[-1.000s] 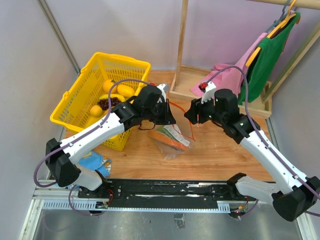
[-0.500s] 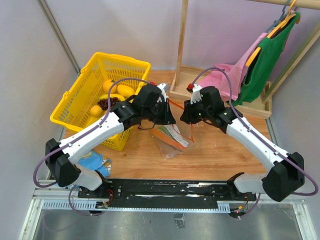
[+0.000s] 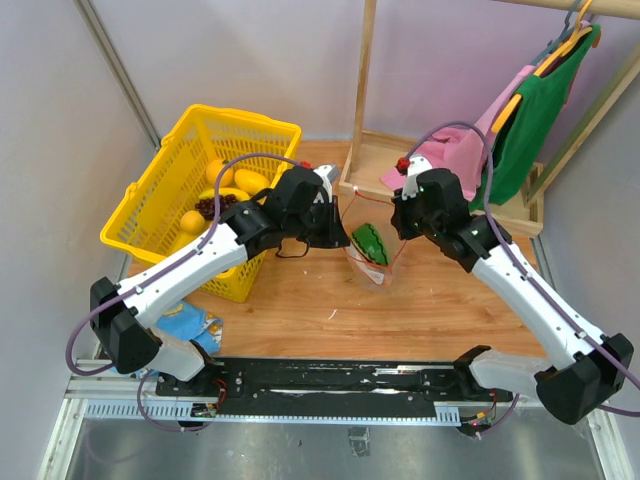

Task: Place the food in the zip-top bag and seal the zipper
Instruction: Adjust the zipper food storage bag at the center of the board, then pick up the fake fruit from the bin.

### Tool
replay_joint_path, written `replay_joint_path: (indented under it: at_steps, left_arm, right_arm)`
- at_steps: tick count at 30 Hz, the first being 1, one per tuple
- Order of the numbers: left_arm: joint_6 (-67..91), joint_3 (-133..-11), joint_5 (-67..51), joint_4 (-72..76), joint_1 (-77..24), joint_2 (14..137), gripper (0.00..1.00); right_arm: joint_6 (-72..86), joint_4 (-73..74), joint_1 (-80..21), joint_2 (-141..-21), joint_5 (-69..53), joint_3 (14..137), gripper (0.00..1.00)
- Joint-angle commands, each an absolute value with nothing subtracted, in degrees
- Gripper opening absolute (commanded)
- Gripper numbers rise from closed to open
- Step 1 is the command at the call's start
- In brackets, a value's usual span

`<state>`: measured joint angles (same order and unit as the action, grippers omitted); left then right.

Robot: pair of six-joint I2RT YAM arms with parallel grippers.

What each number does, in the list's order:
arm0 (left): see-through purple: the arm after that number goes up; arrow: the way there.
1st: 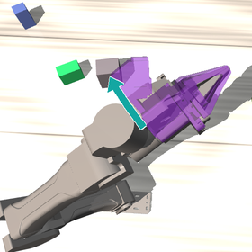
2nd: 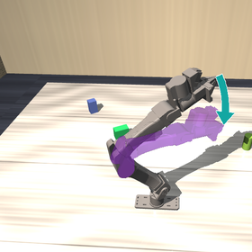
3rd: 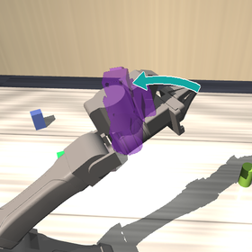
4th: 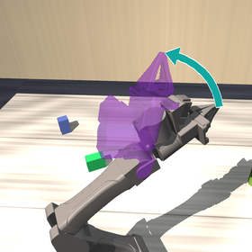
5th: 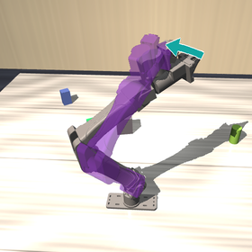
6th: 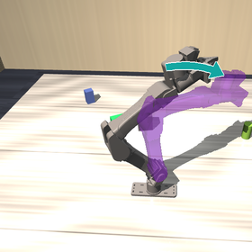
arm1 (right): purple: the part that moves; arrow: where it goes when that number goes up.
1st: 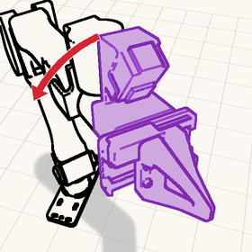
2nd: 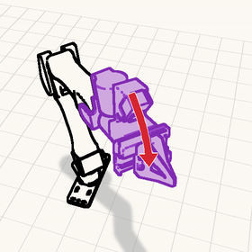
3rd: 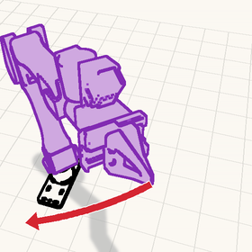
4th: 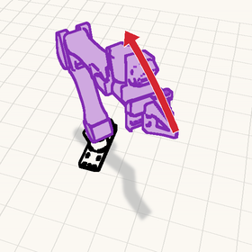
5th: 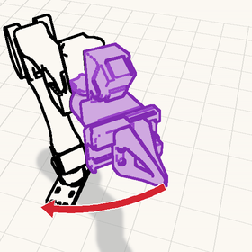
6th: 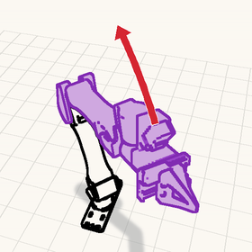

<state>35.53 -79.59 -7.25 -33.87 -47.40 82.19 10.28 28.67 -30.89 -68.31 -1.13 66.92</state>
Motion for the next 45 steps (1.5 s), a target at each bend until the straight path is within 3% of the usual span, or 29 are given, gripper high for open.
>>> replay_joint_path:
  at_steps: [1,11,14,22,37,45]
  left_arm:
    - [34.8,-80.9,-5.9,-34.8,-47.8,83.4,0.0]
    - [35.9,-79.3,-3.8,-35.0,-47.8,86.8,0.01]
    - [35.9,-79.2,-1.7,-33.6,-47.8,84.9,0.1]
    - [34.3,-81.5,4.4,-35.7,-46.7,80.3,0.47]
    - [23.6,-85.2,11.1,-48.6,-28.1,73.3,0.8]
    - [18.5,-81.0,12.3,-47.5,-14.8,75.1,0.88]
  right_arm:
    - [8.7,31.0,-31.2,-65.8,9.8,67.5,0.01]
    - [11.0,27.3,-31.4,-64.7,8.5,62.8,0.01]
    - [10.7,27.1,-31.4,-64.9,8.8,62.7,0.01]
    - [11.1,26.8,-31.4,-64.9,7.5,62.7,0.01]
    - [11.2,26.2,-31.4,-64.9,6.7,61.7,0.01]
    - [11.0,25.7,-31.3,-65.5,5.7,61.0,0.01]
